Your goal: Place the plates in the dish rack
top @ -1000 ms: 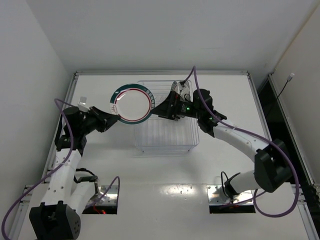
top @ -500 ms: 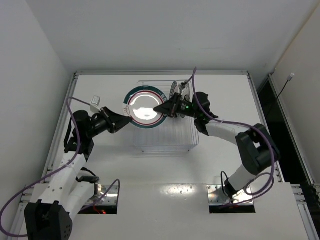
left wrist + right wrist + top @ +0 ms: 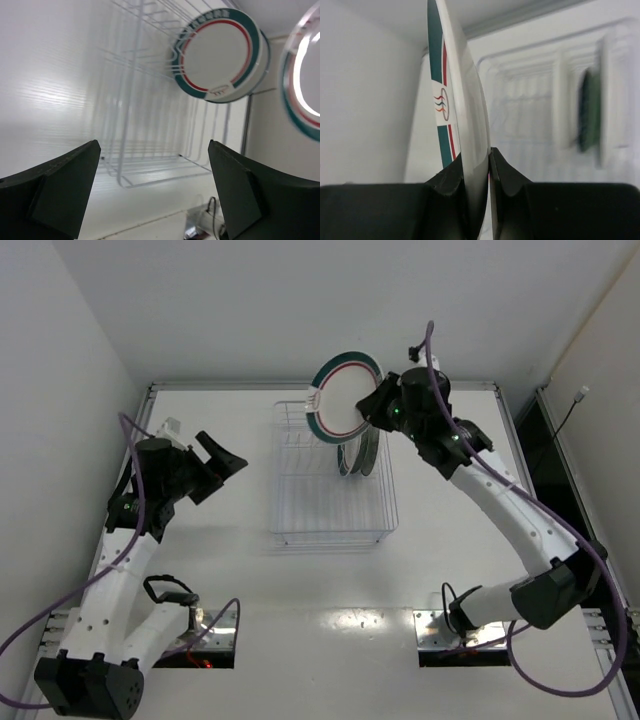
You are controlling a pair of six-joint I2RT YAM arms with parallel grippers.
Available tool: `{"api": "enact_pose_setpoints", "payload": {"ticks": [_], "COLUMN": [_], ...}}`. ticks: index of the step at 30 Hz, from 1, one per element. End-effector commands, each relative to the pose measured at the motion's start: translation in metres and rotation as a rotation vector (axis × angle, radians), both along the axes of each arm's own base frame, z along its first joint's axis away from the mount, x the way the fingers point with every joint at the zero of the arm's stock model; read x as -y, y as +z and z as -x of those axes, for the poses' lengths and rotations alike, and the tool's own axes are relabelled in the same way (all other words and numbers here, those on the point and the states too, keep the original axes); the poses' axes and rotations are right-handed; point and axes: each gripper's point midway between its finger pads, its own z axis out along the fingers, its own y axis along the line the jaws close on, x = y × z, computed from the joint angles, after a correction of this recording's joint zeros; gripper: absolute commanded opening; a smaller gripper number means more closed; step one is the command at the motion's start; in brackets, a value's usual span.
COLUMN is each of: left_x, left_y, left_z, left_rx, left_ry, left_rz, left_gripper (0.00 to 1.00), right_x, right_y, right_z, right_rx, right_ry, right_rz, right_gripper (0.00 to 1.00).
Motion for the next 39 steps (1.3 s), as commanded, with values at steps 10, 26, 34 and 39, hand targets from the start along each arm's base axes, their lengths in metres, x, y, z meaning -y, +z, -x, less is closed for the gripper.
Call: {"api": "enact_pose_setpoints", "payload": {"ticks": [10,26,34,39], "left_x": [-0.046,-0.049,-0.050,-0.050], "left_y": [-0.034,-0.049,-0.054,-0.060], "left_z": [0.015,0.018,0.021,0.021], "left_rx": [-0.113,-0.133,-0.152,-0.170], "left_ry": [0.134,0.142,0.139,0.137], "left_rz": [-0.217,-0.237,-0.239,-0.241], "left_gripper": [0.88,0.88,0.88,0.88], "right_x": [0.087,0.068,0.051,0.046], "right_y": [-0.032,-0.080,-0.080,-0.082], "right_z": [-0.038,-0.062,-0.063,-0.060], "right_rx": [-0.092,-0.142,-0.120,-0.123], "right_ry": [-0.280,-0.255,-0.299,-0.341], "right_rz": [0.702,0.778,0.904,1.006], "right_gripper": [0.00,0.00,0.00,0.00]}}
